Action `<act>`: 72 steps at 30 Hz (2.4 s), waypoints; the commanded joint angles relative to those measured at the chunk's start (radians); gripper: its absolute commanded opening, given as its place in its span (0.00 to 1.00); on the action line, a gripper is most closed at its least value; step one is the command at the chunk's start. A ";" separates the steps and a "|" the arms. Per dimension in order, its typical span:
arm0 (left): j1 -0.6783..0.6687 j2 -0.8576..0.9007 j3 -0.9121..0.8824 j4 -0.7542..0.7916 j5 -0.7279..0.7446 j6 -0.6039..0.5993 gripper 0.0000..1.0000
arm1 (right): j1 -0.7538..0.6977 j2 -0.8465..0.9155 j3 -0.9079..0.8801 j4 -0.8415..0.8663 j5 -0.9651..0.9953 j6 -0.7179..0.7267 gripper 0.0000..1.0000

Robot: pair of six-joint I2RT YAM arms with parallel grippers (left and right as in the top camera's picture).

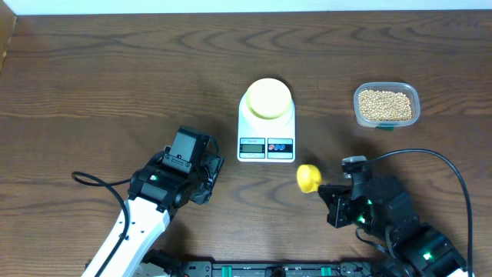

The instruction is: Scoop item into bowl and weigh 50g on scale

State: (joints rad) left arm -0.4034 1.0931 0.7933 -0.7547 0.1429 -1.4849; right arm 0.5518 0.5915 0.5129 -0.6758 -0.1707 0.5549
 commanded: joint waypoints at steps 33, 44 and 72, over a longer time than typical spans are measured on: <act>-0.257 0.011 0.009 0.122 -0.129 0.367 0.07 | -0.148 0.003 0.282 -0.211 0.320 -0.108 0.01; -0.410 0.244 0.010 0.420 -0.268 0.509 0.07 | -0.148 0.003 0.282 -0.155 0.319 -0.108 0.01; -0.337 0.550 0.010 0.818 -0.277 0.500 0.07 | -0.148 0.006 0.279 -0.158 0.322 -0.108 0.01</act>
State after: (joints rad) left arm -0.7456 1.6291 0.7956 0.0463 -0.1341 -0.9932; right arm 0.4095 0.5953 0.7738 -0.8341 0.1322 0.4618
